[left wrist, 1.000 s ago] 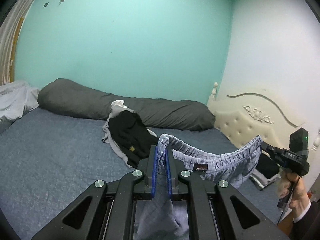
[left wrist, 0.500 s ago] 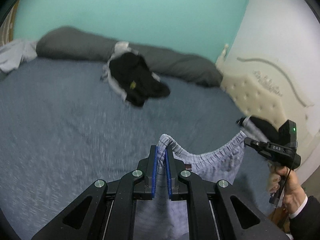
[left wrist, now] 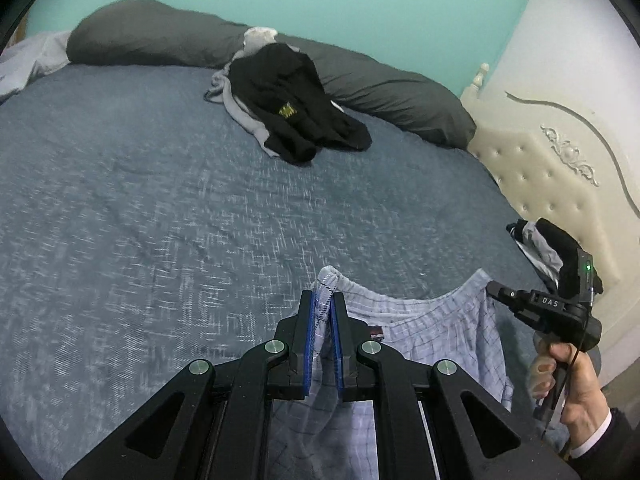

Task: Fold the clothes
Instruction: 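Lower the held plaid shorts toward the bed with both tools, waistband stretched between them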

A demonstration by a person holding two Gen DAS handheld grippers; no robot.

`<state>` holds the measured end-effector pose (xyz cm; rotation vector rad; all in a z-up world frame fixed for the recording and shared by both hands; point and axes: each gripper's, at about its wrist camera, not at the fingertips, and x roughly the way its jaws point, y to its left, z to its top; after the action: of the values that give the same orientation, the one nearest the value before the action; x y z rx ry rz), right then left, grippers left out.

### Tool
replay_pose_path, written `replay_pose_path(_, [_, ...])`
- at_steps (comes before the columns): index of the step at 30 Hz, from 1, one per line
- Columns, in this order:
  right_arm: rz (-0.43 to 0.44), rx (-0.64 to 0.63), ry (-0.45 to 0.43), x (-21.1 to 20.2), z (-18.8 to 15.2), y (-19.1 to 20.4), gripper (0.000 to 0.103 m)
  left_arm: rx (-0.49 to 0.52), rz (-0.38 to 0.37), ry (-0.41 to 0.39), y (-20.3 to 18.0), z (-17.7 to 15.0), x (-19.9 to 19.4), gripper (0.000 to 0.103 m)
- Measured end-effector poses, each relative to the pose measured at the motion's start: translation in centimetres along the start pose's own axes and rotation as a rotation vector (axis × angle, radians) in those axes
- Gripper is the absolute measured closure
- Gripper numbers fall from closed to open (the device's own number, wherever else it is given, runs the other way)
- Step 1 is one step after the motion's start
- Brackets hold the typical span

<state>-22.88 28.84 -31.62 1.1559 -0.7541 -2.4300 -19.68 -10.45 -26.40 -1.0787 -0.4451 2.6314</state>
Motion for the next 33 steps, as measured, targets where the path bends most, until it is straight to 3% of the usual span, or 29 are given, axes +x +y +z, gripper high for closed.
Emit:
replay_pose_path(3, [-0.074, 0.009, 0.019, 0.4, -0.2, -0.5, 0.094, -0.003, -0.003, 0.014, 0.2, -0.2, 1.1, 0.095])
replay_pose_path(5, [-0.098, -0.003, 0.024, 0.1, -0.2, -0.2, 0.066, -0.013, -0.009, 0.024, 0.4, -0.2, 1.7, 0.095])
replay_pose_path(6, [-0.090, -0.015, 0.024, -0.1, -0.4, 0.2, 0.063, -0.017, -0.012, 0.022, 0.5, -0.1, 1.7, 0.095])
replay_pose_path(9, [-0.064, -0.056, 0.032, -0.5, -0.8, 1.4, 0.062, -0.018, -0.009, 0.015, 0.5, 0.1, 1.6, 0.095])
replay_pose_path(12, [-0.047, -0.119, 0.094, 0.8, -1.9, 2.9, 0.062, -0.021, 0.006, 0.007, 0.8, 0.3, 1.5, 0.094])
replay_pose_path(19, [-0.115, -0.206, 0.206, 4.1, -4.2, 3.7, 0.062, -0.073, 0.020, 0.027, 2.3, 0.1, 2.3, 0.094])
replay_pose_path(21, [-0.127, -0.220, 0.217, 4.5, -4.5, 3.7, 0.062, -0.070, 0.017, 0.030, 2.2, 0.1, 2.5, 0.094])
replay_pose_path(25, [-0.139, -0.271, 0.243, 5.3, -5.1, 3.9, 0.087, -0.066, 0.019, 0.040, 2.2, 0.0, 2.8, 0.094])
replay_pose_path(28, [-0.136, -0.282, 0.246, 5.5, -5.1, 4.1, 0.096, -0.072, 0.029, 0.039, 2.4, 0.0, 2.8, 0.094])
replay_pose_path(33, [-0.112, -0.273, 0.200, 4.1, -4.4, 4.4, 0.099, -0.082, 0.030, 0.034, 2.7, 0.1, 2.6, 0.088])
